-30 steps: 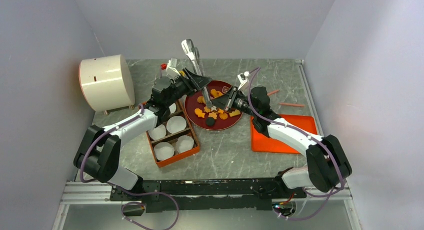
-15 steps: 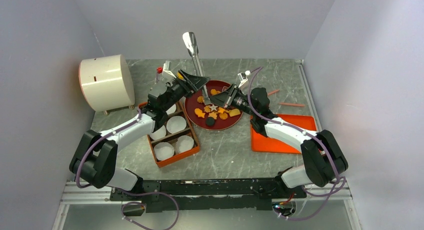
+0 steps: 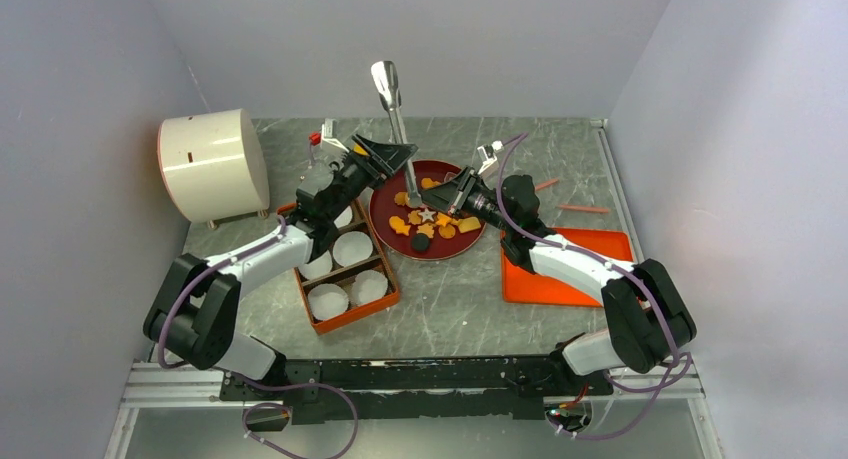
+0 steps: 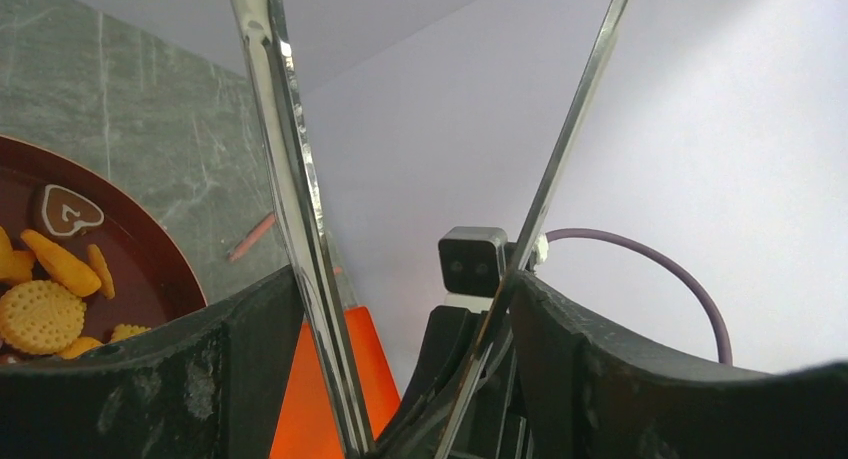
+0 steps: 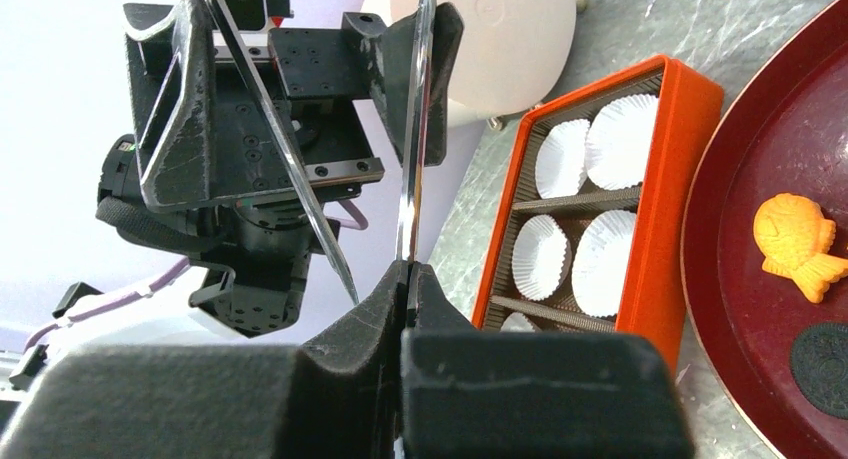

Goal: Pack the cookies

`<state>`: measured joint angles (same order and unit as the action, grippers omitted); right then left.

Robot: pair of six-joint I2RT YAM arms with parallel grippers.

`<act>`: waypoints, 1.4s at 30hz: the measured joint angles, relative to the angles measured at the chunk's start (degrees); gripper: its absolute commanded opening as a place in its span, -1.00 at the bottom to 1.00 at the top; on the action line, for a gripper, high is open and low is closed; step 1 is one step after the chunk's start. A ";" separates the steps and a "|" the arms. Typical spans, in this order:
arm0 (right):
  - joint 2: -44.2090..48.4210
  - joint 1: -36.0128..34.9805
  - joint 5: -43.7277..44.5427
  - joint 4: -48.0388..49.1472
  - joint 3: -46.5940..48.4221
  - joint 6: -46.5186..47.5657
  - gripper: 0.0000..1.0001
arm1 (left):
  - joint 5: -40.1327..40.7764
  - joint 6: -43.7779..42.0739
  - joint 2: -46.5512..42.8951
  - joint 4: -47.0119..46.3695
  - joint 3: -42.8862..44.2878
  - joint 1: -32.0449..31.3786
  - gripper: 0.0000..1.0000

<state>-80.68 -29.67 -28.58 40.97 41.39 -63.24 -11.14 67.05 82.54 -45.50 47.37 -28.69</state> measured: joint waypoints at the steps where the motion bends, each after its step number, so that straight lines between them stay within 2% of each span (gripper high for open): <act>1: 0.00 0.00 0.00 -0.04 0.00 -0.02 -1.00 | 0.00 0.11 0.57 -0.52 0.11 0.00 0.57; 23: 0.13 -0.61 1.31 -0.37 -0.33 -0.44 -1.00 | 1.16 0.31 4.44 -6.95 0.37 -0.07 0.53; 42: 0.17 -1.11 1.60 1.86 -0.96 -2.51 -1.00 | 1.99 0.33 5.60 -11.26 0.39 -0.22 0.62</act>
<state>-80.51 -30.79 -26.98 42.83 40.42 -65.76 -9.15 67.37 88.14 -56.75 47.77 -28.91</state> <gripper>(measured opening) 0.010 0.796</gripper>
